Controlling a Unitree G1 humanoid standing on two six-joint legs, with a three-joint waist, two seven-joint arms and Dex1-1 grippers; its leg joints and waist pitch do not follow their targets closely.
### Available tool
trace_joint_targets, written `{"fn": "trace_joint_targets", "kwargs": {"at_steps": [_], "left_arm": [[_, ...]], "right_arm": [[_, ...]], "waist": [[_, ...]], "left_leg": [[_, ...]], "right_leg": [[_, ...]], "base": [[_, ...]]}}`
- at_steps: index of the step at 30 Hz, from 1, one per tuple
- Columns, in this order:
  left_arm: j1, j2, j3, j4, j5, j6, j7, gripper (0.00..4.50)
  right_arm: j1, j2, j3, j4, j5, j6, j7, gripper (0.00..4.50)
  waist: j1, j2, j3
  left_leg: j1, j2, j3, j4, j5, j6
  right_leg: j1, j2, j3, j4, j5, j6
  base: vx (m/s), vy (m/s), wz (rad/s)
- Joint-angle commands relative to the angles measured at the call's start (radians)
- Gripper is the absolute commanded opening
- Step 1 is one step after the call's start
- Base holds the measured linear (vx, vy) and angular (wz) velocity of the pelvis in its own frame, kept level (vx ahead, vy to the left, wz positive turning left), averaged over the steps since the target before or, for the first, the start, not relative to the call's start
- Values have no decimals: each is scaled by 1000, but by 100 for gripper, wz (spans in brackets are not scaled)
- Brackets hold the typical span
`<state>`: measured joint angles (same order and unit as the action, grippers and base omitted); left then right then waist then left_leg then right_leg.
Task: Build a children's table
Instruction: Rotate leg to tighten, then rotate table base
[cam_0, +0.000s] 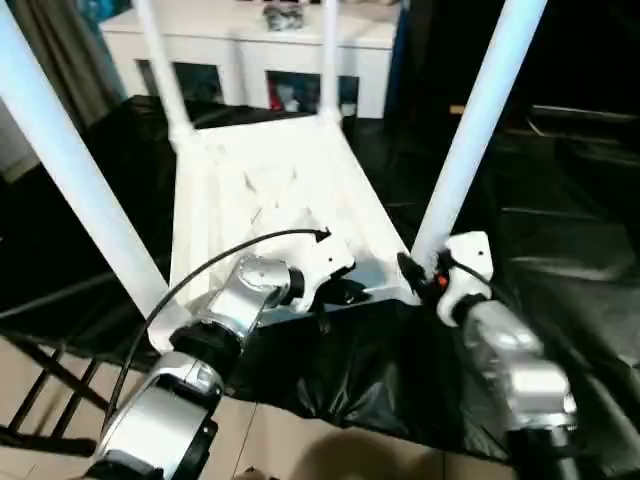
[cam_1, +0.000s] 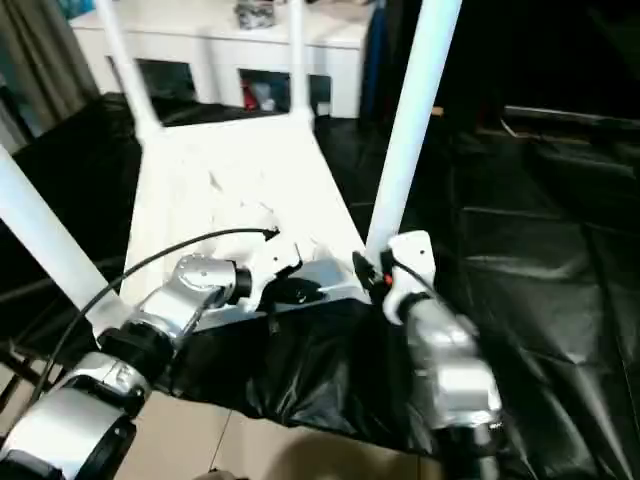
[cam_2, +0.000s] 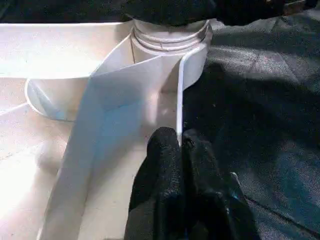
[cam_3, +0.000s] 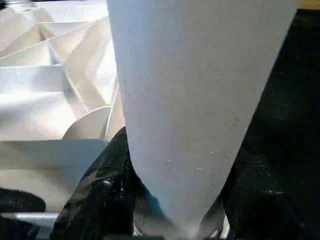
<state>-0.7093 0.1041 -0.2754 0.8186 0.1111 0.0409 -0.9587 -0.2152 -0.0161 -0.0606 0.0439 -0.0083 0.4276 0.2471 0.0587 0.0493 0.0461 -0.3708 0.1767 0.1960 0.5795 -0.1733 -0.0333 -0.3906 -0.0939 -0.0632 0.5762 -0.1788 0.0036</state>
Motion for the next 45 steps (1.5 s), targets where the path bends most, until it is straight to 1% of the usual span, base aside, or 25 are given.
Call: {"fn": "trace_joint_targets", "kwargs": {"at_steps": [1,7,8,9,11,14,16,20,24,25,26,27,28,29,32,33,35,36,37,38,39,40,41,42,45], "left_arm": [[-11,-16,0,-36,-10,-19,28,0],[-1,10,9,-50,-23,-22,-5,0],[6,17,12,-60,-27,-22,-13,0],[12,22,15,-69,-31,-19,-18,0],[17,24,15,-76,-33,-19,-20,0],[27,27,22,-87,-44,-17,-28,0],[44,38,23,-110,-55,-18,-47,0],[66,52,21,-141,-61,-16,-57,0],[92,49,49,-192,-103,19,-65,0],[97,46,57,-205,-115,35,-68,28],[110,45,66,-239,-128,57,-64,44],[126,49,72,-285,-144,88,-71,55],[138,52,76,-322,-160,121,-80,55],[161,59,85,-391,-189,185,-94,58],[220,84,88,-546,-249,306,-120,88],[252,104,86,-618,-271,351,-131,96],[286,130,85,-690,-293,397,-148,97],[355,182,88,-802,-325,467,-166,120],[372,194,89,-827,-333,481,-170,133],[409,218,95,-877,-351,516,-171,138],[444,239,105,-921,-366,549,-165,139],[476,258,112,-960,-377,570,-163,142],[509,276,118,-1003,-392,599,-160,152],[559,305,129,-1058,-411,635,-163,166],[648,356,150,-1157,-443,693,-162,181]], "right_arm": [[17,53,92,-16,61,41,43,249],[2,-21,52,-27,73,51,91,304],[-3,-82,33,-32,74,40,141,310],[-5,-132,10,-38,94,29,195,328],[-3,-170,-10,-46,116,22,239,328],[16,-298,-39,-52,160,-9,393,328],[45,-434,-65,-42,200,-48,560,328],[70,-535,-91,-45,269,-32,705,328],[98,-589,-80,-97,332,28,818,328],[101,-594,-76,-106,344,38,832,332],[104,-596,-64,-118,363,43,846,334],[102,-596,-45,-125,379,51,858,334],[101,-595,-31,-130,387,56,867,334],[96,-589,-8,-133,391,59,873,334],[83,-570,24,-126,393,55,894,334],[70,-554,41,-115,389,53,895,334],[51,-533,58,-98,379,40,893,334],[13,-489,78,-55,373,36,881,334],[5,-480,82,-46,373,34,879,334],[-11,-460,90,-21,367,21,869,334],[-28,-443,99,8,364,12,854,334],[-40,-429,105,31,357,-9,844,334],[-52,-413,106,60,345,-42,821,334],[-79,-384,96,112,328,-75,770,334],[-124,-341,65,194,301,-134,675,334]], "waist": [[-3,-4,-50],[-3,-6,-54],[-3,-10,-55],[1,-12,-58],[2,-14,-59],[8,-19,-69],[16,-25,-73],[23,-30,-68],[23,-32,-62],[25,-31,-63],[21,-57,-63],[26,-40,-65],[23,-45,-62],[27,-43,-61],[33,-47,-57],[31,-56,-54],[30,-50,-52],[25,-56,-51],[23,-55,-52],[20,-52,-48],[23,-52,-51],[17,-63,-49],[20,-68,-48],[22,-57,-48],[27,-68,-46]], "left_leg": [[27,49,-38,-92,-444,-32],[19,49,-33,-88,-377,-16],[18,50,-32,-87,-364,-14],[15,51,-30,-82,-316,3],[16,50,-24,-76,-289,20],[9,48,-22,-63,-190,66],[2,49,-20,-54,-125,115],[-5,47,-18,-48,-125,158],[0,53,-17,-50,-179,136],[-1,53,-18,-51,-173,130],[-3,53,-15,-51,-172,133],[-1,57,-20,-51,-159,127],[-3,56,-18,-50,-161,126],[0,59,-18,-50,-180,115],[7,64,-20,-55,-210,86],[5,63,-18,-58,-220,79],[8,62,-19,-61,-238,62],[5,62,-21,-64,-245,51],[2,64,-27,-68,-250,39],[3,61,-23,-70,-260,36],[17,63,-21,-65,-274,22],[8,63,-21,-70,-272,12],[7,62,-21,-71,-272,12],[15,63,-21,-71,-283,-3],[20,61,-17,-74,-298,-13]], "right_leg": [[15,-60,39,-94,-441,-126],[25,-62,43,-82,-338,-154],[27,-61,43,-79,-322,-158],[37,-61,43,-71,-261,-172],[34,-62,45,-69,-220,-189],[45,-62,43,-55,-115,-221],[51,-62,40,-43,-26,-246],[50,-62,34,-48,-89,-243],[43,-58,30,-62,-248,-215],[42,-58,30,-61,-255,-211],[42,-56,29,-62,-259,-207],[39,-60,30,-55,-249,-216],[39,-60,30,-55,-246,-222],[31,-60,33,-57,-272,-226],[27,-62,35,-56,-301,-222],[25,-59,35,-60,-322,-213],[21,-59,37,-61,-349,-200],[23,-58,37,-60,-356,-194],[25,-64,36,-53,-363,-194],[21,-58,37,-60,-376,-187],[12,-57,40,-60,-367,-190],[18,-55,38,-55,-347,-197],[18,-55,38,-57,-351,-191],[12,-55,41,-54,-347,-193],[10,-48,41,-56,-348,-183]], "base": [[0,0,0],[0,0,0],[0,0,0],[0,0,0],[0,0,0],[0,0,0],[0,0,0],[0,0,0],[0,0,0],[0,0,0],[0,0,0],[0,0,0],[0,0,0],[0,0,0],[0,0,0],[0,0,0],[0,0,0],[0,0,0],[0,0,0],[0,0,0],[0,0,0],[0,0,0],[0,0,0],[0,0,0],[0,0,0]]}}
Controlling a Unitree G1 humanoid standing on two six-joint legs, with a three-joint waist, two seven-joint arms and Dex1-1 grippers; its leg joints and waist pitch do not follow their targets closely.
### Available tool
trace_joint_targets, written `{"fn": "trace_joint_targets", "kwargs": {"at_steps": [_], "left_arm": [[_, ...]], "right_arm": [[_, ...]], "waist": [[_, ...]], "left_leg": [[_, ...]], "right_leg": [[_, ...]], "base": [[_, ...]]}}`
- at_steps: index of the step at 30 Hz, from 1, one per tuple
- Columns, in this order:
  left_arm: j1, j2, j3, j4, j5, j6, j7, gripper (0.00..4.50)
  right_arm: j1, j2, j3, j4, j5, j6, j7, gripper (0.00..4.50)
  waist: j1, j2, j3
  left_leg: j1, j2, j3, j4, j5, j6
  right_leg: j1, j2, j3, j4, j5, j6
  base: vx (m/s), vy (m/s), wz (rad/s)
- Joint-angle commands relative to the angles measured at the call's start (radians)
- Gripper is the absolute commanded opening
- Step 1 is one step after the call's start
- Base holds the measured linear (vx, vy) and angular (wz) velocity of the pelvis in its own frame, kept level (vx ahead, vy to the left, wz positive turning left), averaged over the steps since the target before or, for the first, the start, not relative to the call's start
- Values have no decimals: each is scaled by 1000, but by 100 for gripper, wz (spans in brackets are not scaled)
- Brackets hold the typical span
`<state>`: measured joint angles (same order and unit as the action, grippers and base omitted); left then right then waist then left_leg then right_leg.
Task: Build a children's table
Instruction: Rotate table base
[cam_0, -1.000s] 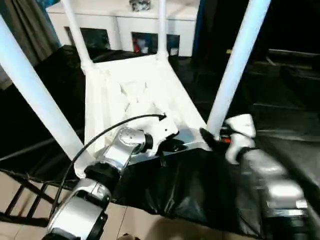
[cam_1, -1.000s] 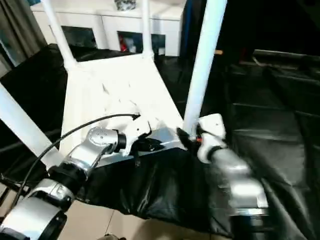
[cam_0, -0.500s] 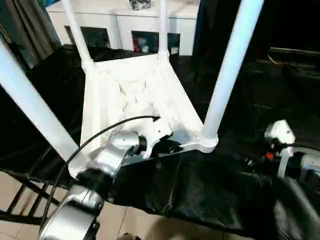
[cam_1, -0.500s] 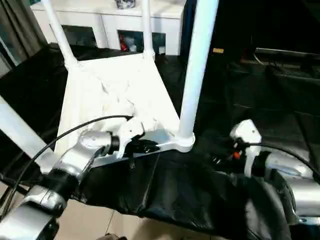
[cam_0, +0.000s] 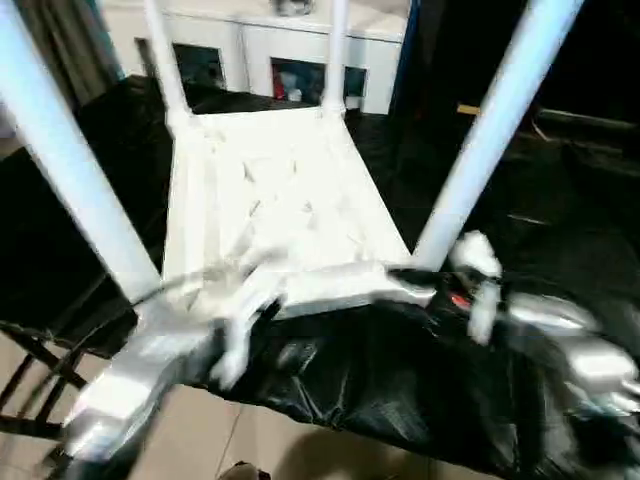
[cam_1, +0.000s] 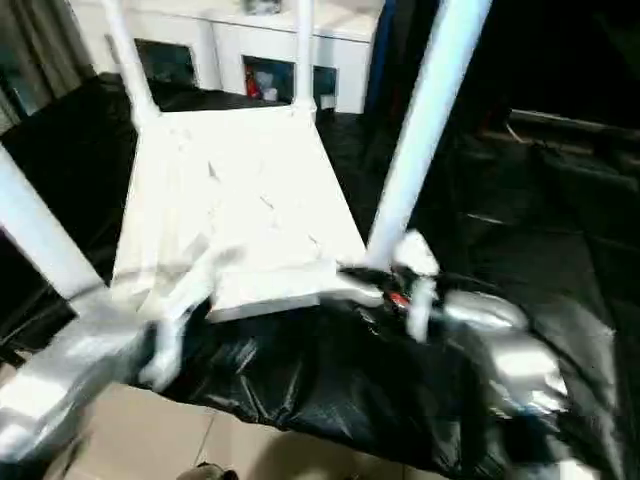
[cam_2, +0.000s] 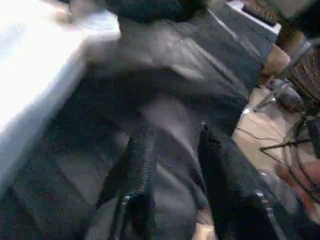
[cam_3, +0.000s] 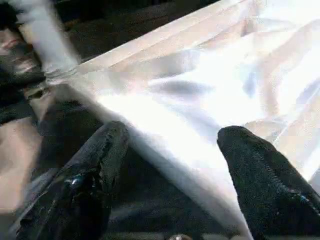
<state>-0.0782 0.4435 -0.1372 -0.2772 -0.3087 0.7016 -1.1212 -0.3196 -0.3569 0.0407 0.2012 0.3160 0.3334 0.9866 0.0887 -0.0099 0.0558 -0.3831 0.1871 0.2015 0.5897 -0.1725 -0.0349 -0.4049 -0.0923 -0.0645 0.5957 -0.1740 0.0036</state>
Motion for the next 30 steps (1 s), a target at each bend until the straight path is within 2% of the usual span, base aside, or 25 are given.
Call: {"fn": "trace_joint_targets", "kwargs": {"at_steps": [1,3,4,6,8,9,11,12,13,14,15,16,17,18,20,21,22,23,24,25,26,27,28,30], "left_arm": [[20,19,12,-66,-25,35,2,181],[69,46,33,-115,-40,63,10,205],[99,66,46,-141,-43,70,12,215],[172,105,91,-200,-67,91,11,219],[205,119,115,-226,-84,103,15,229],[217,126,124,-233,-90,108,12,253],[252,148,146,-254,-101,104,6,256],[254,149,148,-256,-103,105,5,260],[270,158,158,-267,-115,110,2,260],[276,160,162,-269,-116,108,1,271],[305,176,180,-273,-121,92,-6,285],[308,178,182,-273,-121,90,-7,285],[326,180,201,-259,-117,57,1,297],[330,174,216,-240,-112,29,10,301],[319,160,246,-190,-101,-37,18,318],[273,125,295,-111,-92,-165,32,329],[258,110,307,-95,-90,-199,41,329],[226,96,317,-88,-109,-204,43,342],[208,90,321,-86,-121,-202,44,348],[163,75,320,-72,-145,-195,45,355],[157,73,320,-69,-148,-195,45,355],[136,67,318,-62,-159,-195,46,374],[71,40,298,-33,-176,-198,48,374],[-19,-1,251,14,-177,-208,56,385]], "right_arm": [[-21,1,-38,41,-24,-41,-69,334],[-45,17,-63,85,-38,-64,-127,334],[-54,23,-77,104,-41,-79,-152,334],[-71,24,-108,151,-52,-113,-215,334],[-76,16,-122,181,-60,-136,-243,334],[-80,12,-127,194,-66,-138,-262,334],[-99,1,-137,254,-94,-161,-323,334],[-101,1,-138,259,-95,-164,-326,334],[-112,-3,-143,291,-104,-186,-348,334],[-118,-5,-146,306,-106,-191,-359,334],[-157,-14,-168,399,-118,-238,-417,334],[-163,-15,-171,410,-119,-244,-424,334],[-197,-22,-193,491,-128,-286,-472,334],[-216,-29,-202,539,-140,-312,-511,334],[-246,-46,-216,614,-153,-348,-570,334],[-277,-73,-222,697,-165,-383,-605,334],[-279,-76,-219,704,-168,-387,-600,334],[-275,-74,-217,695,-164,-383,-583,334],[-273,-72,-217,689,-161,-380,-573,334],[-264,-65,-215,671,-154,-373,-557,334],[-264,-64,-215,673,-153,-374,-555,334],[-264,-61,-215,677,-152,-380,-548,334],[-241,-51,-201,645,-157,-369,-530,334],[-199,-41,-172,590,-167,-348,-514,334]], "waist": [[-2,-5,-54],[0,-7,-53],[-2,-7,-53],[-5,-8,-54],[-6,-11,-53],[-6,-14,-52],[-4,-13,-53],[-7,-15,-52],[-8,-18,-52],[-8,-18,-52],[-8,-22,-53],[-11,-21,-52],[-10,-17,-52],[-12,-19,-51],[-11,-20,-53],[-9,-29,-54],[-6,-29,-57],[-2,-26,-58],[-6,-29,-60],[-7,-29,-62],[-6,-30,-63],[-9,-35,-63],[-11,-34,-65],[-8,-31,-64]], "left_leg": [[32,51,-24,-87,-301,-19],[38,50,-21,-87,-317,-28],[30,48,-24,-89,-315,-32],[28,47,-24,-89,-310,-33],[34,46,-21,-87,-318,-32],[32,45,-21,-87,-321,-32],[33,45,-22,-86,-320,-34],[29,44,-22,-87,-320,-36],[33,44,-22,-85,-329,-38],[31,43,-22,-86,-331,-39],[33,44,-22,-84,-337,-41],[32,42,-21,-84,-344,-43],[34,43,-22,-84,-347,-46],[38,42,-20,-83,-362,-54],[37,39,-19,-81,-357,-59],[35,34,-17,-78,-358,-51],[37,35,-15,-76,-354,-52],[38,35,-16,-76,-347,-50],[28,36,-19,-77,-323,-46],[26,37,-19,-78,-304,-41],[30,38,-18,-76,-304,-39],[27,37,-17,-75,-298,-32],[24,37,-18,-74,-285,-28],[30,36,-14,-71,-272,-23]], "right_leg": [[23,-54,45,-74,-345,-188],[20,-49,46,-76,-347,-180],[27,-49,46,-72,-342,-176],[29,-50,46,-71,-339,-168],[24,-46,47,-74,-347,-163],[25,-47,47,-75,-353,-164],[24,-47,46,-72,-357,-160],[26,-46,45,-73,-360,-155],[23,-47,46,-73,-364,-153],[25,-47,46,-74,-367,-150],[22,-50,45,-73,-377,-151],[23,-46,46,-75,-383,-145],[21,-45,46,-75,-381,-142],[17,-42,45,-78,-376,-144],[18,-39,44,-74,-344,-148],[21,-39,42,-76,-340,-145],[23,-38,44,-74,-327,-146],[24,-41,45,-74,-312,-146],[33,-40,45,-65,-272,-150],[36,-40,44,-60,-246,-151],[33,-39,44,-59,-238,-156],[35,-41,45,-58,-227,-167],[38,-43,44,-55,-220,-173],[34,-39,46,-59,-210,-177]], "base": [[0,0,0],[0,0,0],[0,0,0],[0,0,0],[0,0,0],[0,0,0],[0,0,0],[0,0,0],[0,0,0],[0,0,0],[0,0,0],[0,0,0],[0,0,0],[0,0,0],[0,0,0],[0,0,0],[0,0,0],[0,0,0],[0,0,0],[0,0,0],[0,0,0],[0,0,0],[0,0,0],[0,0,0]]}}
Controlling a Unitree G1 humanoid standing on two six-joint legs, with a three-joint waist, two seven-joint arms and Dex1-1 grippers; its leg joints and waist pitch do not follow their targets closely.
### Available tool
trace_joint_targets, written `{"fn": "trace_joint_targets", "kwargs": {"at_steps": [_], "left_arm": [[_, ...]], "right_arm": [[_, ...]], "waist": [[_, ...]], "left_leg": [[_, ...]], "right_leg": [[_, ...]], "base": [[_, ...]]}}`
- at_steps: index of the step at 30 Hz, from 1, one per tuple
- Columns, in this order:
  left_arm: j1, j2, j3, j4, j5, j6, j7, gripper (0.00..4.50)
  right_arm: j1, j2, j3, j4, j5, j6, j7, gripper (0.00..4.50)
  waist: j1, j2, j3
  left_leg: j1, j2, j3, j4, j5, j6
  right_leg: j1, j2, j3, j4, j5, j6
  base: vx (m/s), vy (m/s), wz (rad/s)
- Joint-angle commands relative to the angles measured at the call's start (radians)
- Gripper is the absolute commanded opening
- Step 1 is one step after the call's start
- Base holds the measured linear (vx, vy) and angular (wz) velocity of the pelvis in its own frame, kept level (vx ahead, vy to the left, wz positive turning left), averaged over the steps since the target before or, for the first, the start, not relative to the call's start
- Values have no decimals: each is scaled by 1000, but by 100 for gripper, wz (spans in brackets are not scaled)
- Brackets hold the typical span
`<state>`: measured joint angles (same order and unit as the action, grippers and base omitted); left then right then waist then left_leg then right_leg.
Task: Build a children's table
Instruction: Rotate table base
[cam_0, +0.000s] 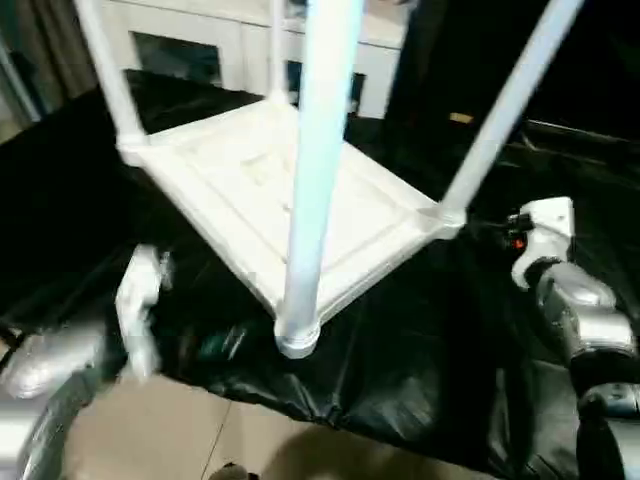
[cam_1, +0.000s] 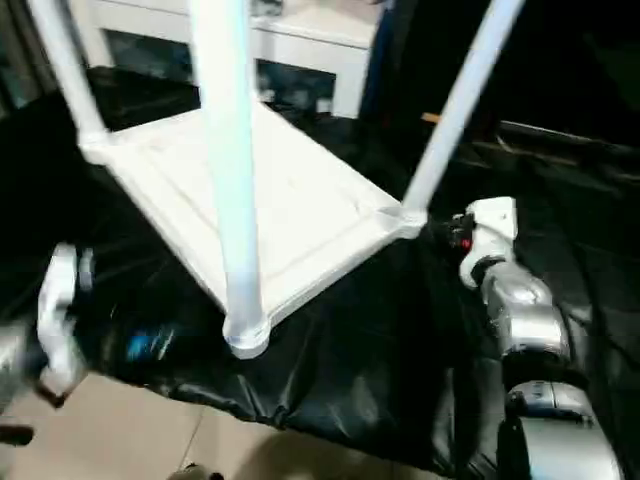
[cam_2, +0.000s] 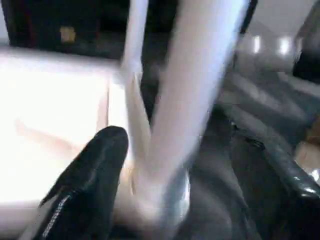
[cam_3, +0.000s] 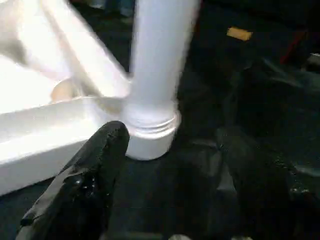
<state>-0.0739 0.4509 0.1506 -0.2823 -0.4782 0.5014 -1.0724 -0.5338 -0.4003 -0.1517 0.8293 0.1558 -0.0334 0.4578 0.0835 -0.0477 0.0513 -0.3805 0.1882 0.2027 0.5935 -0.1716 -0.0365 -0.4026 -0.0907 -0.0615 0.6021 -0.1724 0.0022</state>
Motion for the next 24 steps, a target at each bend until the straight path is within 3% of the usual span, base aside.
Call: {"fn": "trace_joint_targets", "kwargs": {"at_steps": [1,2,3,4,5,6,7,9,10,11,12,16,18,19,21,24], "left_arm": [[-78,-36,-77,57,10,-24,11,402],[-96,-47,-90,75,23,-38,14,412],[-129,-67,-114,110,48,-64,18,421],[-140,-73,-122,126,56,-76,14,421],[-158,-84,-133,139,53,-74,3,426],[-183,-106,-142,151,42,-67,-1,426],[-210,-130,-152,155,9,-41,-11,444],[-253,-166,-175,167,-35,-8,-28,444],[-259,-170,-185,172,-38,-6,-33,444],[-267,-175,-197,177,-40,-6,-39,444],[-282,-190,-221,196,-27,-20,-40,444],[-335,-266,-303,285,35,-88,-27,444],[-367,-315,-348,334,82,-120,-8,444],[-380,-330,-368,353,86,-122,-11,444],[-409,-358,-392,399,101,-142,-4,444],[-468,-416,-413,500,130,-198,16,444]], "right_arm": [[46,9,43,-75,-10,27,25,334],[56,11,52,-86,-14,29,27,334],[75,17,70,-110,-23,34,27,334],[82,21,77,-119,-27,37,27,334],[97,26,88,-144,-32,52,28,334],[111,33,102,-168,-40,65,27,334],[121,43,118,-182,-54,73,25,334],[123,67,137,-175,-81,69,12,334],[122,72,141,-171,-86,70,6,334],[121,77,146,-165,-91,70,0,334],[113,88,155,-146,-101,63,-11,334],[59,143,157,-57,-96,49,-51,334],[24,163,159,-13,-102,42,-64,334],[8,175,159,2,-111,38,-74,334],[-21,187,156,29,-116,27,-89,334],[-66,197,152,75,-120,13,-113,334]], "waist": [[1,10,-60],[5,9,-62],[2,7,-61],[1,22,-63],[-1,16,-66],[2,28,-67],[-5,29,-64],[-3,49,-65],[-7,41,-64],[-6,49,-64],[-11,43,-62],[-10,58,-65],[-14,61,-66],[-13,54,-66],[-13,57,-67],[-22,57,-71]], "left_leg": [[25,35,-17,-76,-265,-19],[30,37,-15,-74,-268,-21],[23,36,-18,-77,-260,-19],[27,37,-19,-77,-264,-28],[25,37,-20,-75,-259,-29],[23,36,-21,-74,-243,-27],[24,34,-17,-73,-247,-27],[26,35,-21,-74,-269,-38],[26,35,-19,-74,-292,-39],[26,34,-21,-74,-300,-40],[25,33,-20,-74,-308,-32],[23,34,-21,-69,-283,-13],[23,34,-21,-69,-279,-14],[23,37,-21,-70,-282,-16],[20,36,-23,-70,-273,-16],[17,33,-20,-64,-243,3]], "right_leg": [[36,-41,43,-65,-207,-174],[32,-43,43,-64,-208,-176],[38,-43,42,-67,-206,-176],[36,-43,42,-66,-190,-181],[40,-44,41,-61,-177,-187],[43,-45,42,-57,-164,-189],[41,-40,42,-63,-155,-197],[42,-43,40,-60,-155,-218],[41,-42,39,-65,-174,-223],[42,-43,39,-64,-185,-225],[43,-42,38,-68,-209,-222],[44,-48,40,-73,-262,-209],[42,-46,39,-73,-252,-215],[43,-49,39,-73,-244,-217],[46,-48,38,-68,-223,-220],[50,-49,37,-64,-167,-240]], "base": [[0,0,0],[0,0,0],[0,0,0],[0,0,0],[0,0,0],[0,0,0],[0,0,0],[0,0,0],[0,0,0],[0,0,0],[0,0,0],[0,0,0],[0,0,0],[0,0,0],[0,0,0],[0,0,0]]}}
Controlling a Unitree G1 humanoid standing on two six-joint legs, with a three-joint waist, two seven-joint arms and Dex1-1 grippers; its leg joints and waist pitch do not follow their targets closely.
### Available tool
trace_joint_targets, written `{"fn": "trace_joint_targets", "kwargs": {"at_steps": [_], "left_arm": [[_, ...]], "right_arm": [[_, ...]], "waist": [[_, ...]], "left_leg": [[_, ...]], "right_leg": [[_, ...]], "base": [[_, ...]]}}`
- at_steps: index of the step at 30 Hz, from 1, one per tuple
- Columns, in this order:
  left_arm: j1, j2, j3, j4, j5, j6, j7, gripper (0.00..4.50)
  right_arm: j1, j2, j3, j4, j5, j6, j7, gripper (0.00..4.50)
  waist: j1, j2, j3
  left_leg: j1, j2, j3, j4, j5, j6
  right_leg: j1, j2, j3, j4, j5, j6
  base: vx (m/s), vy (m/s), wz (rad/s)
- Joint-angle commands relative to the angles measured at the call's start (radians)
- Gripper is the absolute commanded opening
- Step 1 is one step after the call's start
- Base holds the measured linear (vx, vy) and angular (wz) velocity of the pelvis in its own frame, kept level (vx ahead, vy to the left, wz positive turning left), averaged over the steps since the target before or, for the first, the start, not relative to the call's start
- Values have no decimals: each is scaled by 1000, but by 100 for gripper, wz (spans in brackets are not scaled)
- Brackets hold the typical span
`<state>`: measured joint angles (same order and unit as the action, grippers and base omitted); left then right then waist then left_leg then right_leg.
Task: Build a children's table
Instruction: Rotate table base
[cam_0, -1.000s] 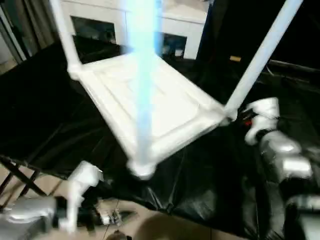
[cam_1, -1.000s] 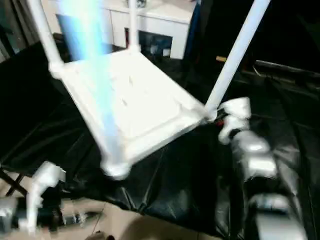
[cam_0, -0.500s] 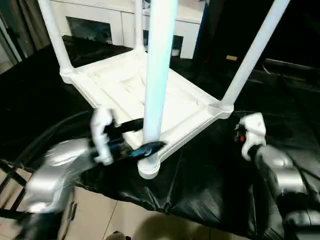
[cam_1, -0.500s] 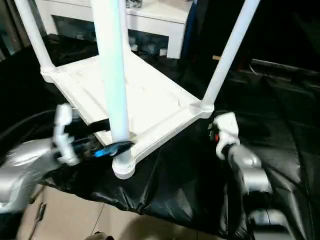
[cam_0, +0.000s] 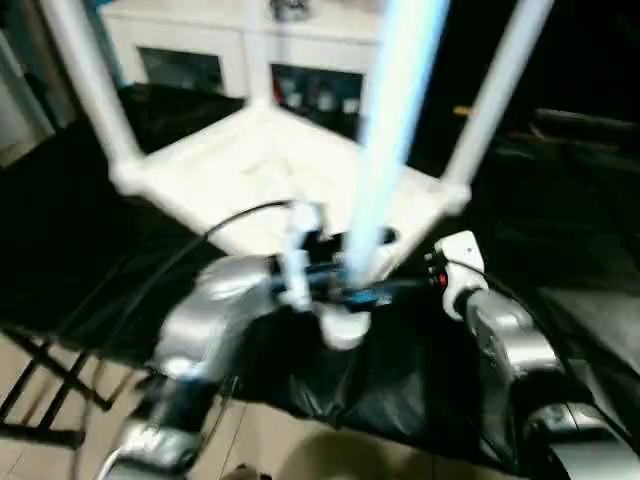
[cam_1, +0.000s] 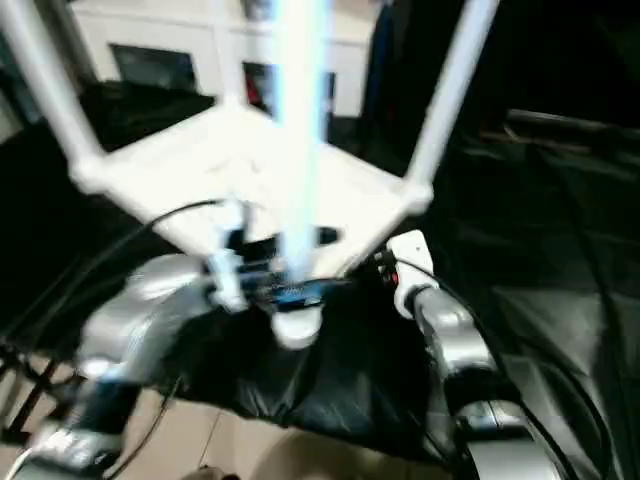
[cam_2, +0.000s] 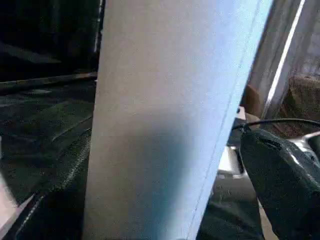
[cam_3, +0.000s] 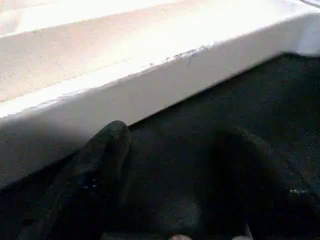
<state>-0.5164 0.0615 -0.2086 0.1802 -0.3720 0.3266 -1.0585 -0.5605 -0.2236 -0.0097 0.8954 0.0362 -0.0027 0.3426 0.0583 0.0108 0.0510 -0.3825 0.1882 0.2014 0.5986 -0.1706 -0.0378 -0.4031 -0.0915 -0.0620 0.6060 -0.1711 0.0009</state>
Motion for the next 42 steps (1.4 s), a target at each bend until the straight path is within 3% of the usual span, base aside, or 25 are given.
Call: {"fn": "trace_joint_targets", "kwargs": {"at_steps": [1,5,6,15,16,18,20,22,23,24,28,30,32,34,35,36,37,38,39,41,42], "left_arm": [[-44,-45,-54,72,37,-46,17,444],[-103,-94,-44,200,88,-139,60,444],[-122,-106,-42,239,99,-166,77,444],[-190,-190,-26,400,132,-285,139,444],[-193,-193,-19,425,140,-320,148,444],[-189,-177,-10,428,143,-338,148,444],[-183,-146,-7,420,138,-346,114,444],[-167,-61,0,383,122,-325,28,444],[-164,-33,2,371,114,-305,-3,444],[-160,-7,-1,358,109,-276,-31,444],[-155,103,-51,364,163,-244,-135,444],[-171,151,-90,422,229,-286,-161,444],[-204,183,-119,517,307,-344,-125,428],[-228,194,-136,582,361,-391,-70,417],[-228,194,-136,582,361,-391,-70,406],[-253,200,-145,635,397,-421,-10,397],[-262,203,-150,654,413,-432,13,380],[-272,210,-157,674,425,-448,17,380],[-284,217,-163,697,439,-467,27,370],[-297,222,-168,719,453,-487,39,352],[-315,224,-169,756,465,-510,51,334]], "right_arm": [[-49,21,13,18,-4,-22,1,334],[-79,13,15,67,-21,-49,-14,334],[-82,7,7,78,-20,-56,-10,334],[-65,-14,-17,107,-8,-91,13,334],[-61,-25,-23,109,-3,-102,21,334],[-53,-41,-29,103,0,-105,25,334],[-40,-62,-35,87,2,-109,37,334],[-8,-106,-48,30,12,-100,74,334],[3,-119,-47,8,12,-99,92,334],[20,-139,-47,-19,15,-95,119,334],[92,-212,-43,-136,33,-71,227,334],[130,-255,-48,-209,55,-48,295,334],[171,-307,-42,-312,78,-22,376,334],[199,-343,-35,-395,104,7,439,334],[199,-343,-35,-395,104,7,439,334],[229,-380,-25,-509,151,72,510,361],[240,-394,-22,-551,167,97,532,367],[244,-406,-10,-590,181,120,561,367],[249,-420,4,-632,193,149,594,373],[254,-434,17,-669,203,175,625,402],[262,-457,29,-715,215,209,667,414]], "waist": [[1,-3,-72],[-3,-2,-72],[-3,-7,-72],[6,-2,-73],[5,31,-72],[2,12,-72],[8,18,-72],[13,52,-73],[10,37,-73],[12,47,-73],[9,55,-70],[8,71,-68],[6,70,-69],[7,63,-72],[8,66,-71],[5,53,-70],[13,61,-74],[9,61,-71],[11,35,-74],[10,43,-72],[11,38,-69]], "left_leg": [[17,32,-19,-68,-238,9],[15,32,-18,-65,-223,32],[15,32,-18,-64,-234,36],[16,36,-20,-63,-235,58],[24,37,-19,-64,-265,49],[16,34,-19,-63,-275,54],[13,31,-17,-58,-251,81],[14,33,-20,-57,-241,82],[11,31,-18,-57,-239,88],[11,31,-19,-56,-235,90],[11,28,-18,-55,-242,99],[14,28,-21,-60,-271,94],[15,29,-22,-61,-288,88],[13,28,-22,-58,-268,92],[12,27,-23,-59,-268,96],[8,25,-22,-57,-253,101],[12,30,-24,-56,-243,107],[6,28,-23,-57,-240,112],[7,30,-23,-55,-224,115],[7,30,-22,-55,-217,117],[7,31,-22,-57,-221,114]], "right_leg": [[52,-48,37,-67,-160,-242],[54,-49,35,-69,-142,-256],[57,-50,34,-71,-157,-258],[57,-53,32,-69,-142,-279],[50,-49,30,-78,-143,-280],[62,-48,28,-72,-129,-284],[62,-54,28,-74,-166,-278],[58,-52,26,-74,-194,-272],[62,-48,25,-74,-190,-266],[61,-49,24,-72,-193,-266],[57,-46,23,-80,-260,-248],[53,-42,21,-88,-299,-230],[53,-42,22,-88,-297,-220],[57,-46,23,-87,-292,-204],[56,-45,23,-89,-302,-203],[58,-43,22,-90,-298,-200],[56,-47,24,-86,-295,-196],[56,-46,22,-88,-301,-195],[58,-48,22,-85,-311,-185],[51,-48,23,-89,-342,-178],[49,-49,23,-92,-359,-174]], "base": [[0,0,0],[0,0,0],[0,0,0],[0,0,0],[0,0,0],[0,0,0],[0,0,0],[0,0,0],[0,0,0],[0,0,0],[0,0,0],[0,0,0],[0,0,0],[0,0,0],[0,0,0],[0,0,0],[0,0,0],[0,0,0],[0,0,0],[0,0,0],[0,0,0]]}}
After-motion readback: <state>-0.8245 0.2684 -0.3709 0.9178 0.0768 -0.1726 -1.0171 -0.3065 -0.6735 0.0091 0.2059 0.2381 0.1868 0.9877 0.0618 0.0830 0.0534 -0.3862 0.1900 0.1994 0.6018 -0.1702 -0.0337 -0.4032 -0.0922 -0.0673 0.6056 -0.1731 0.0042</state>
